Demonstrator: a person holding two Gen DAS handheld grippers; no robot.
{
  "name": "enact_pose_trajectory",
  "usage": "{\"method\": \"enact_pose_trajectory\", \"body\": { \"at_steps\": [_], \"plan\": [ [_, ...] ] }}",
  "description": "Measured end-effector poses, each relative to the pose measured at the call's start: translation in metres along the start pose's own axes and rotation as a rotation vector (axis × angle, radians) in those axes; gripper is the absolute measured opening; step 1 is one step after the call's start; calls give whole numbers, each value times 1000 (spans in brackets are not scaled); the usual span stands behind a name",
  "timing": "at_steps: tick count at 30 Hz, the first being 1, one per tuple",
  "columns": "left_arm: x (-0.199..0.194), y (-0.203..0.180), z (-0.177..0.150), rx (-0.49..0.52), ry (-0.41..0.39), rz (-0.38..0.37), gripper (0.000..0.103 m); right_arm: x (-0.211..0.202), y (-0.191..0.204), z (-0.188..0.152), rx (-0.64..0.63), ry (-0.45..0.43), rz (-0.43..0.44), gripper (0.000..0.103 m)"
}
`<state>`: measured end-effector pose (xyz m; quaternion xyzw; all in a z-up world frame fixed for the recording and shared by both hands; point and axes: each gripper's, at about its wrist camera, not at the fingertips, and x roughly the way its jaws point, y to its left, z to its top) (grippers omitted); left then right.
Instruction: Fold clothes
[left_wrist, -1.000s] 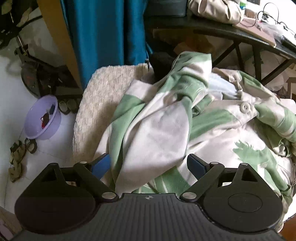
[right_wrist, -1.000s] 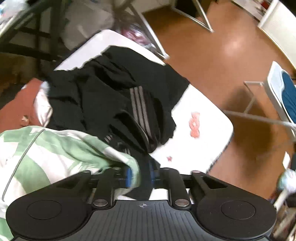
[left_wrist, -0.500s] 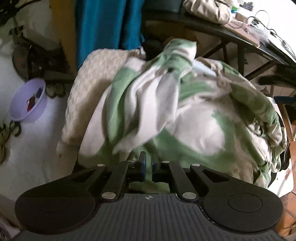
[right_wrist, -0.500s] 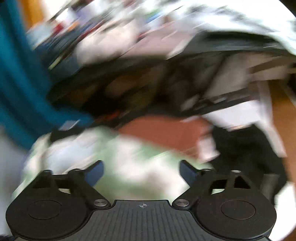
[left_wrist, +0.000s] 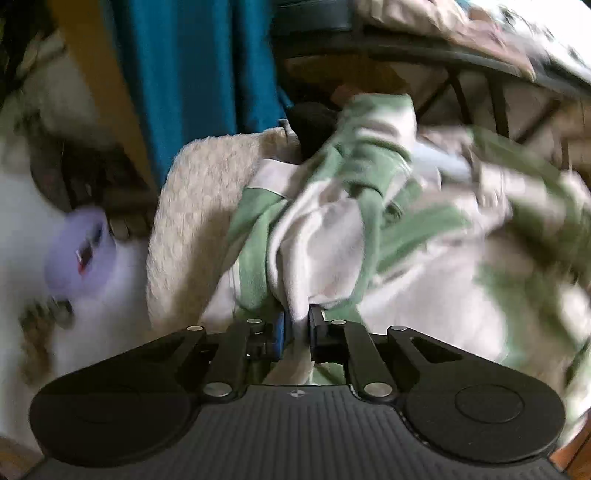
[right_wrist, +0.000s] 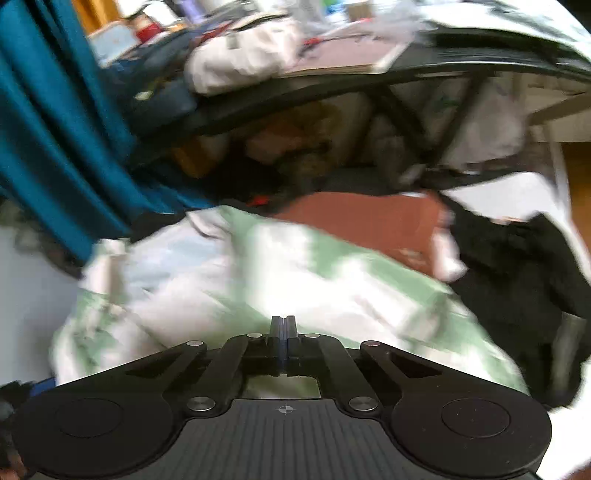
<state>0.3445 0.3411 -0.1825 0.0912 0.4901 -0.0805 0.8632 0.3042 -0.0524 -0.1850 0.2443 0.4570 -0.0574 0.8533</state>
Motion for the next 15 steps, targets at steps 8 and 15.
{"method": "enact_pose_trajectory", "body": {
  "at_steps": [8, 15],
  "plan": [
    [-44, 16, -60, -80, 83, -95, 9, -2, -52, -23, 152, 135, -91, 11],
    [-35, 10, -125, -112, 281, -95, 9, 19, 8, 2, 14, 33, -48, 74]
  ]
}}
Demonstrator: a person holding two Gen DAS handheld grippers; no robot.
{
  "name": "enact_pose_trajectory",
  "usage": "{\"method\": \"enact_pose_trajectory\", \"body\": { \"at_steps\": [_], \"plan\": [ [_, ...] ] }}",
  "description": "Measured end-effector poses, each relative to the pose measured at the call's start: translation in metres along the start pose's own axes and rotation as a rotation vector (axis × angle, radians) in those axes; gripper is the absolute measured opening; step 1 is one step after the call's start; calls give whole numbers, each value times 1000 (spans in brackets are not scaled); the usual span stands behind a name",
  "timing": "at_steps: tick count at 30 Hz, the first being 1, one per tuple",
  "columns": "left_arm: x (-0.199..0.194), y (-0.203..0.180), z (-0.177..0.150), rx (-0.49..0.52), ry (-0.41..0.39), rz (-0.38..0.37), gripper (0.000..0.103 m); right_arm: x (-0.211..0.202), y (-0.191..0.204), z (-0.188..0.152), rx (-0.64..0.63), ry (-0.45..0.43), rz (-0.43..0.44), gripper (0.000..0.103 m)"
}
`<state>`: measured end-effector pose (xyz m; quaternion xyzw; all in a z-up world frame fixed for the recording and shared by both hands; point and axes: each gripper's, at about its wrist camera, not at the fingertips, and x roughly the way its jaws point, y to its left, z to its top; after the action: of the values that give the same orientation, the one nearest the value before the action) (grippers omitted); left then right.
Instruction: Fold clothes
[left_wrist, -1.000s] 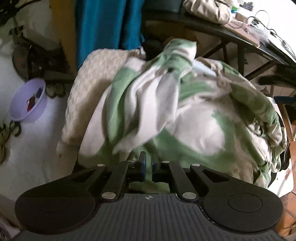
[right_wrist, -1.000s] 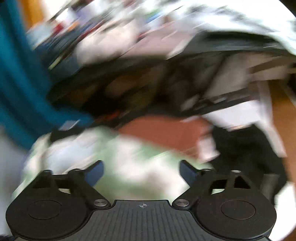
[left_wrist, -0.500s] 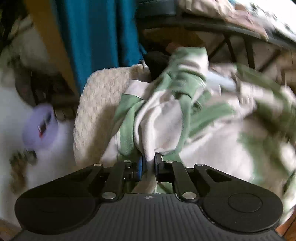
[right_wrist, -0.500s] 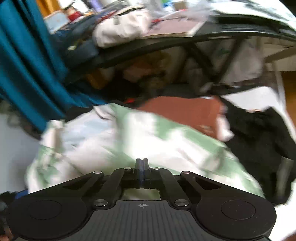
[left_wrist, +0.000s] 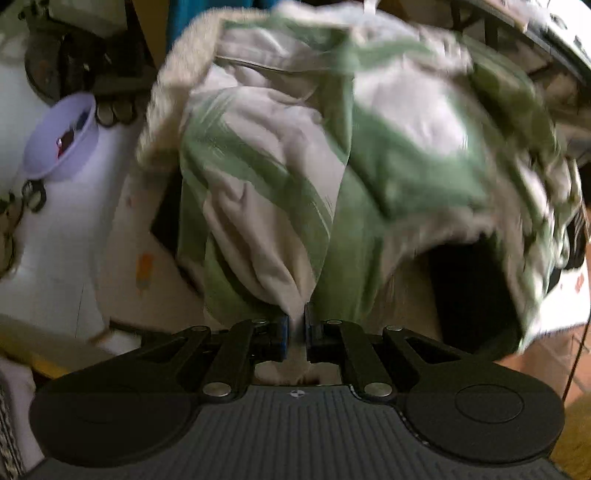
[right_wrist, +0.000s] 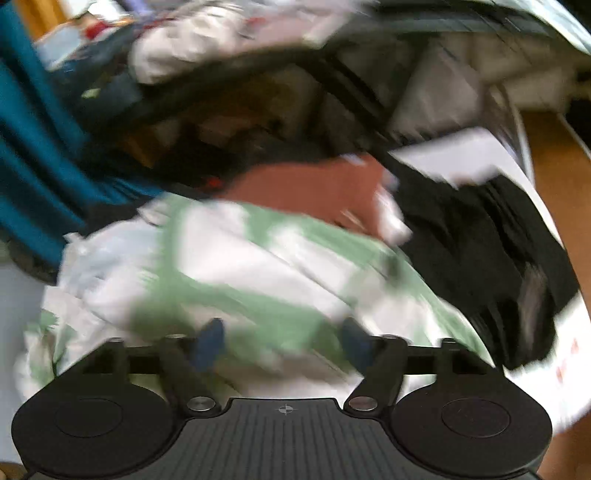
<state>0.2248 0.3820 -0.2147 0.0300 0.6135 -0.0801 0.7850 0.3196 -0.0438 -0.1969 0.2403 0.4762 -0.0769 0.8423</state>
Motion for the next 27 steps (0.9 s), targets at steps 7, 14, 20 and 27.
{"method": "enact_pose_trajectory", "body": {
  "at_steps": [7, 14, 20, 27],
  "plan": [
    [-11, -3, 17, 17, -24, 33, 35, 39, 59, 13, -187, 46, 77, 38],
    [-47, 10, 69, 17, -206, 91, 78, 6, 39, -14, -296, 60, 177, 1],
    [-24, 31, 145, -21, -286, 107, 84, -2, 19, -66, -333, 224, 156, 0],
    [23, 3, 167, 18, -236, 24, 26, -17, 24, -69, -306, 193, -1, 45]
  ]
}}
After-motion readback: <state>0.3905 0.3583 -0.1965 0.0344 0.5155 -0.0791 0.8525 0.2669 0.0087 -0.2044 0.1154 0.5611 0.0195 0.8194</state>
